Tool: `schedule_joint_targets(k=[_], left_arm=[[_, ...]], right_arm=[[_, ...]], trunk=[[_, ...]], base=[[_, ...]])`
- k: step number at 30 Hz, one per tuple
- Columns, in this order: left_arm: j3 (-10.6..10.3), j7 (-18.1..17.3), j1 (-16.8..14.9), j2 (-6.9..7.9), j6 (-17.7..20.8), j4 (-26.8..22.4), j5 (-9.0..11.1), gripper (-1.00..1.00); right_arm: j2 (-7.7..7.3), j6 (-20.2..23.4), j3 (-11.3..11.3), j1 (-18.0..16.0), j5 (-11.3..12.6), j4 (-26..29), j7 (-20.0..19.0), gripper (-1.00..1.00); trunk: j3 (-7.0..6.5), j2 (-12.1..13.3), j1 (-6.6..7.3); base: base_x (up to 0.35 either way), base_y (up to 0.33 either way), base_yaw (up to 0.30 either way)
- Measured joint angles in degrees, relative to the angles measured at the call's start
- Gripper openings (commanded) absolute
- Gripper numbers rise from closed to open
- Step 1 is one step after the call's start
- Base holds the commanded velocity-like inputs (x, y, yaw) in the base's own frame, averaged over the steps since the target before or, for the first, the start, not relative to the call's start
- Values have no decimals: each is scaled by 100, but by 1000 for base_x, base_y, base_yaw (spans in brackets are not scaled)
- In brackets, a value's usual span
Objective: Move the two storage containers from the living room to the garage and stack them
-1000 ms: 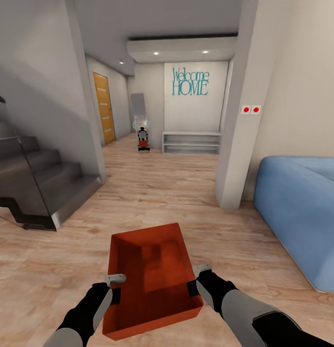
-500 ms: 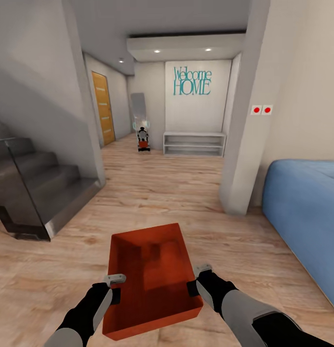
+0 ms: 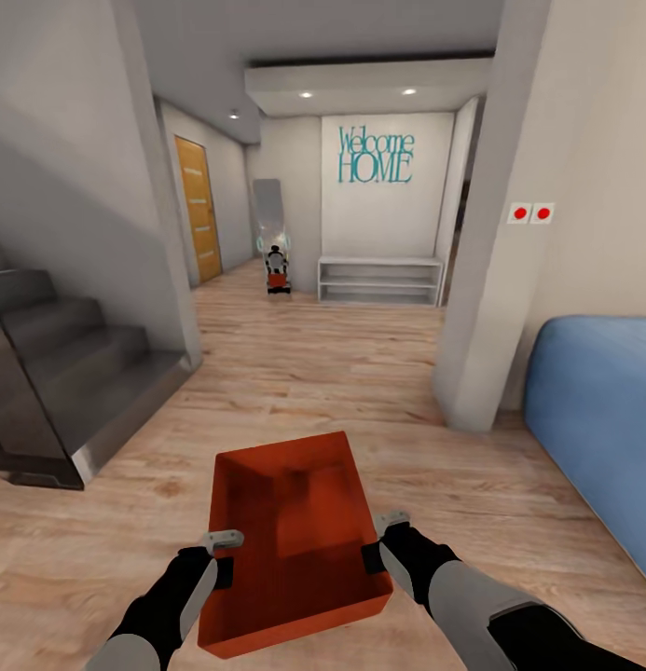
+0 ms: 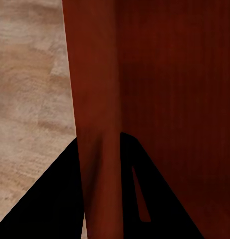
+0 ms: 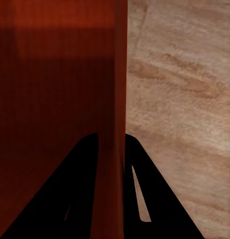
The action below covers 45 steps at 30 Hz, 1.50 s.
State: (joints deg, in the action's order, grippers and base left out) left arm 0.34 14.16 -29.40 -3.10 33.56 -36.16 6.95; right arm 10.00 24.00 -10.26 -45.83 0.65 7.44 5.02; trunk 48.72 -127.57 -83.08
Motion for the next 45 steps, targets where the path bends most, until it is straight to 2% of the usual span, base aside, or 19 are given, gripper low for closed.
schedule_joint_targets(k=[29, 45], left_arm=[[0, 0, 1, 0, -1, 8, 2, -100], [-2, -1, 1, 0, -2, 9, 3, -100]], right_arm=[[0, 0, 1, 0, -1, -8, 0, -100], [0, 0, 2, 1, -2, -8, 0, -100]], trunk=[[0, 0, 0], [0, 0, 0]], base=[[341, 75, 0], [341, 7, 0]])
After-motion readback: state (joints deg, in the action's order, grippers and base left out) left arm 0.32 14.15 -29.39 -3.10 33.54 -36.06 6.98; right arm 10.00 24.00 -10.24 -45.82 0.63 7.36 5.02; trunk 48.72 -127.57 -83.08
